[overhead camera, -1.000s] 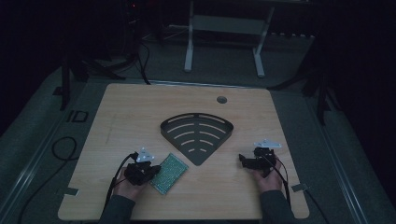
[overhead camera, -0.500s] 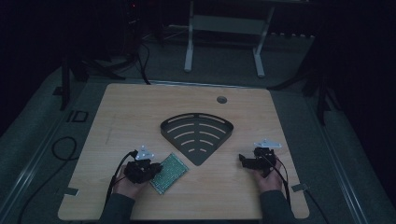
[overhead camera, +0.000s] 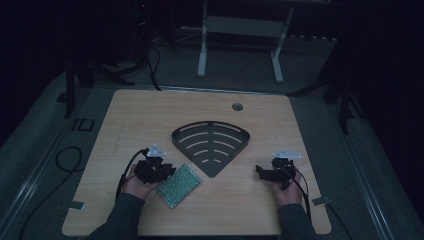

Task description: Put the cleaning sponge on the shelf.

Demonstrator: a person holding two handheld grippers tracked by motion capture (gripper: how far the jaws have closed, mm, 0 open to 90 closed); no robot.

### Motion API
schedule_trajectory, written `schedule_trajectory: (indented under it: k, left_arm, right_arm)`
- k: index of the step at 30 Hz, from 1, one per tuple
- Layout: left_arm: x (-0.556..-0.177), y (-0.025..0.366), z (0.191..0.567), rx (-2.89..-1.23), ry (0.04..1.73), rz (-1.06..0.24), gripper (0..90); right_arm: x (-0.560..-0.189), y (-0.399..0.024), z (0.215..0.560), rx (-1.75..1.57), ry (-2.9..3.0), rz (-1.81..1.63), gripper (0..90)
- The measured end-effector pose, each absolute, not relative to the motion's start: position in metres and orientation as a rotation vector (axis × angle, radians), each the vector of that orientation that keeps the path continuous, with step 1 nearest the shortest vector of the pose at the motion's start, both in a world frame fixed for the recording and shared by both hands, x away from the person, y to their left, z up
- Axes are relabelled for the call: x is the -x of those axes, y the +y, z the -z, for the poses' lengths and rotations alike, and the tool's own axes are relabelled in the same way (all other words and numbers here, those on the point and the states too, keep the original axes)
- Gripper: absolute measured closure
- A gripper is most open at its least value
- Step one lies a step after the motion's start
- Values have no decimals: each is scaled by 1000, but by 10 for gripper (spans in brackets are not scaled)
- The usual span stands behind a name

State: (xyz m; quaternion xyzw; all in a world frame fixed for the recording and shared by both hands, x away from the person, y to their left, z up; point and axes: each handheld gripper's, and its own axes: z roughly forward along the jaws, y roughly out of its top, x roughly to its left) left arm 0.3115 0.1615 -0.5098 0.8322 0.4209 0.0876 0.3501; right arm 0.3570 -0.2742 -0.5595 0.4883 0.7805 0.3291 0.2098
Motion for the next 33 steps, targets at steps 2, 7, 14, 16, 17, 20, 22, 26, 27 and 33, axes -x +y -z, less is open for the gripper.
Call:
schedule_trajectory:
  k: [2, 7, 14, 16, 17, 20, 22, 26, 27, 33]
  left_arm:
    - [-315, 161, 511, -2163, 1095, -206, 745]
    - [-322, 159, 514, -2201, 1098, -174, 746]
    - [-327, 159, 519, -2236, 1106, -135, 746]
    - [-328, 160, 519, -2236, 1106, -125, 746]
    - [-328, 160, 519, -2235, 1106, -118, 745]
    - [-328, 160, 520, -2250, 1097, -105, 742]
    - [-329, 160, 521, -2256, 1102, -96, 742]
    - [-330, 159, 525, -2267, 1112, -84, 743]
    - [-331, 159, 525, -2267, 1117, -80, 743]
    - [-334, 161, 527, -2262, 1131, -47, 741]
  right_arm:
    - [-357, -274, 559, -1358, 2171, -915, 122]
    - [-357, -274, 560, -1358, 2171, -915, 122]
    - [-357, -274, 560, -1357, 2171, -915, 122]
    - [-357, -274, 560, -1358, 2171, -915, 122]
    - [-357, -274, 559, -1358, 2171, -915, 122]
    - [-357, -274, 560, -1358, 2171, -915, 122]
    - [-357, -274, 560, -1358, 2170, -915, 122]
    - [-357, -274, 560, -1357, 2171, -915, 122]
    - [-357, -274, 560, -1357, 2171, -915, 122]
    - [-357, -274, 560, -1358, 2170, -915, 122]
